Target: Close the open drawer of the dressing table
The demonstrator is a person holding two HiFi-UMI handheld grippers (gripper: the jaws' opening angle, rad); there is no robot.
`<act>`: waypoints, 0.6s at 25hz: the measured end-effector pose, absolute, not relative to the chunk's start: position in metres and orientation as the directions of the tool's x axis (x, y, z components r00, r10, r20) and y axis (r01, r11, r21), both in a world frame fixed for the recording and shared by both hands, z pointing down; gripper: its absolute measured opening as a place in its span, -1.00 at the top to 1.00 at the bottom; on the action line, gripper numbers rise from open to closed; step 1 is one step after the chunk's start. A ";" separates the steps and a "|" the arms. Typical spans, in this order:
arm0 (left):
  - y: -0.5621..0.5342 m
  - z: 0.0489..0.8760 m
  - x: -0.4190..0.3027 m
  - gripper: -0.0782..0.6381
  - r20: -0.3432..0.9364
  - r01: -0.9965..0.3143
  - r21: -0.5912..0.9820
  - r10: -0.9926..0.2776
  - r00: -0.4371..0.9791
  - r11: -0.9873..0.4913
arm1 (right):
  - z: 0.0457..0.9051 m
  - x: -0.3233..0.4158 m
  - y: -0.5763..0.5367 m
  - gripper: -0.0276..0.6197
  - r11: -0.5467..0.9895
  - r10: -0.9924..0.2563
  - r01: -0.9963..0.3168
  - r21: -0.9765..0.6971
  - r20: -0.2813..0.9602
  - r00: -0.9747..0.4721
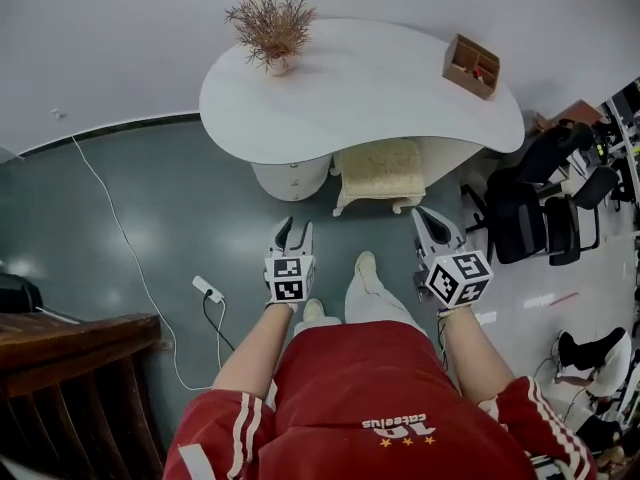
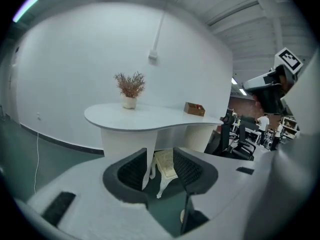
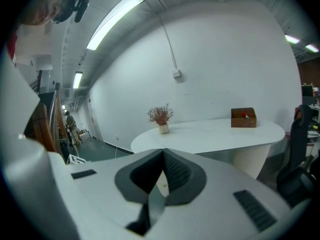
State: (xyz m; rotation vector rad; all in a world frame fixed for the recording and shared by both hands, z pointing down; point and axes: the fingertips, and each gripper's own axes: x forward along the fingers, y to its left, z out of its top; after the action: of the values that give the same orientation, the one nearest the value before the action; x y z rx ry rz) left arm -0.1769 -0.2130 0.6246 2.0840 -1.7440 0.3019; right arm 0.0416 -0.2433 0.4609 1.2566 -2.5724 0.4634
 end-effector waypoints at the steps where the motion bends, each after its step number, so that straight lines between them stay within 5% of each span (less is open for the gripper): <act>1: -0.207 0.612 -0.179 0.32 0.401 -0.976 0.164 -0.894 0.201 -0.145 | 0.455 0.037 -0.236 0.91 0.588 -0.715 -0.790 -0.172 0.347 -0.607; 15: -0.163 0.440 -0.178 0.33 0.184 -0.947 0.180 -0.936 0.299 -0.267 | 0.360 0.001 -0.156 0.91 0.646 -0.721 -0.750 -0.144 0.210 -0.661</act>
State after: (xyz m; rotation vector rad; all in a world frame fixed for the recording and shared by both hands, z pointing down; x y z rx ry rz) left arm -0.1775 -0.1628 0.4397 2.3147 -1.7205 0.0587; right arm 0.0014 -0.1565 0.3597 1.2253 -2.7269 0.3306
